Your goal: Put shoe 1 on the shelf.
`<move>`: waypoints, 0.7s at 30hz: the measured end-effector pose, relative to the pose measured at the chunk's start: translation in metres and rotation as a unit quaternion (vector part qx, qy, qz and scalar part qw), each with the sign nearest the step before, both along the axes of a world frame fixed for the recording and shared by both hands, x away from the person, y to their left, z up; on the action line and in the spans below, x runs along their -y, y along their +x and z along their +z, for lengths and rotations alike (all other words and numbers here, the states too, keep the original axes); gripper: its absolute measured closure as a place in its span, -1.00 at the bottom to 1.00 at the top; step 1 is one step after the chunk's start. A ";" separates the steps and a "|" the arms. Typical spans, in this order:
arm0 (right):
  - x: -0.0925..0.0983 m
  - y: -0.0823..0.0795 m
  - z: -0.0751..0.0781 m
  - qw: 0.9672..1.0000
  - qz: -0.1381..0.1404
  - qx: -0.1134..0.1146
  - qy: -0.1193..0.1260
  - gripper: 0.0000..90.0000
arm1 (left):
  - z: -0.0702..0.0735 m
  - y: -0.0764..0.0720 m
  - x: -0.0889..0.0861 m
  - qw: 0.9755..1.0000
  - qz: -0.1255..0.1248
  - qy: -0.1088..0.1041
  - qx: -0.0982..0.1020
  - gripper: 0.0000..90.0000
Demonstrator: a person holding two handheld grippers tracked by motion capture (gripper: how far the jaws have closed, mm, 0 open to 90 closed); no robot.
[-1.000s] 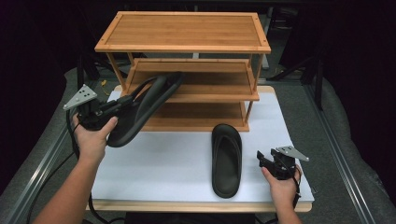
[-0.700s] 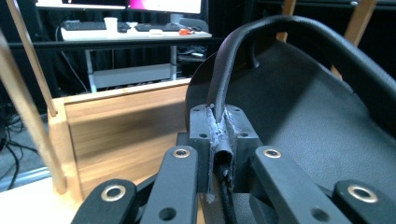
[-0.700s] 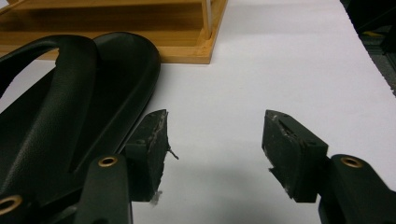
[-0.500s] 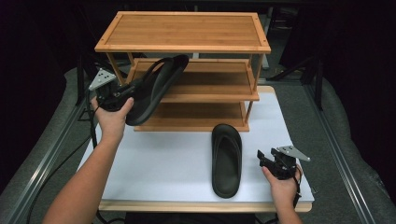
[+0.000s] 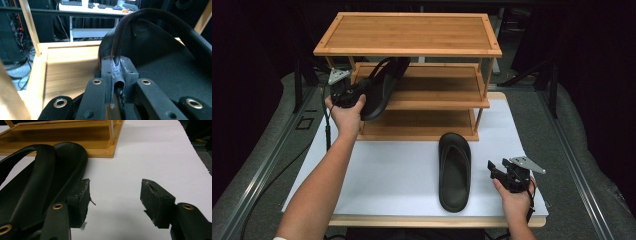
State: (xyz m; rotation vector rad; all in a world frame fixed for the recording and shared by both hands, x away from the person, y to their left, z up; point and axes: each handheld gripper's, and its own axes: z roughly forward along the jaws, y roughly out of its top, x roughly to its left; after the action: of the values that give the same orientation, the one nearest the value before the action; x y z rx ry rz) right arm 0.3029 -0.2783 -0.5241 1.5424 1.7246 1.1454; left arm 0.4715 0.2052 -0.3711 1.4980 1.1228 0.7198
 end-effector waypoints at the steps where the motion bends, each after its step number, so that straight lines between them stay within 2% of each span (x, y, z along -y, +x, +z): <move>1: 0.001 0.000 0.000 1.000 0.001 -0.001 0.002 -0.09 | 0.000 0.003 0.001 1.000 0.002 0.000 -0.002 0.85; 4: 0.000 -0.001 0.001 1.000 0.001 0.003 0.003 -0.09 | 0.000 0.009 0.005 1.000 0.015 0.005 -0.005 0.85; 6: 0.001 -0.002 0.001 1.000 0.002 0.002 0.003 -0.10 | 0.000 0.012 0.009 0.999 0.027 0.021 -0.005 0.84; 9: 0.001 -0.001 0.001 1.000 0.001 0.006 0.005 -0.10 | 0.001 0.016 0.012 0.999 0.037 0.031 -0.007 0.84; 12: 0.002 -0.001 0.001 1.000 0.001 0.006 0.006 -0.09 | -0.001 0.023 0.013 0.998 0.055 0.026 -0.020 0.84; 15: 0.002 -0.001 0.001 1.000 0.001 0.005 0.006 -0.09 | 0.000 0.027 0.015 0.997 0.068 0.030 -0.023 0.84; 16: 0.002 -0.002 0.001 1.000 0.002 0.005 0.006 -0.09 | 0.000 0.028 0.016 0.997 0.069 0.035 -0.024 0.83; 18: 0.002 -0.002 0.002 1.000 -0.001 0.007 0.004 -0.10 | 0.001 0.029 0.019 0.996 0.074 0.032 -0.027 0.81; 21: 0.002 -0.001 0.001 1.000 0.001 0.006 0.004 -0.09 | 0.002 0.029 0.027 0.996 0.068 0.050 -0.024 0.76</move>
State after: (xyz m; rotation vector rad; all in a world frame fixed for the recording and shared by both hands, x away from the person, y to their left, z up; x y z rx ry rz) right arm 0.3019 -0.2802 -0.5227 1.5352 1.7154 1.1612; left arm 0.5007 0.1781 -0.3690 1.5409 1.2496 0.8473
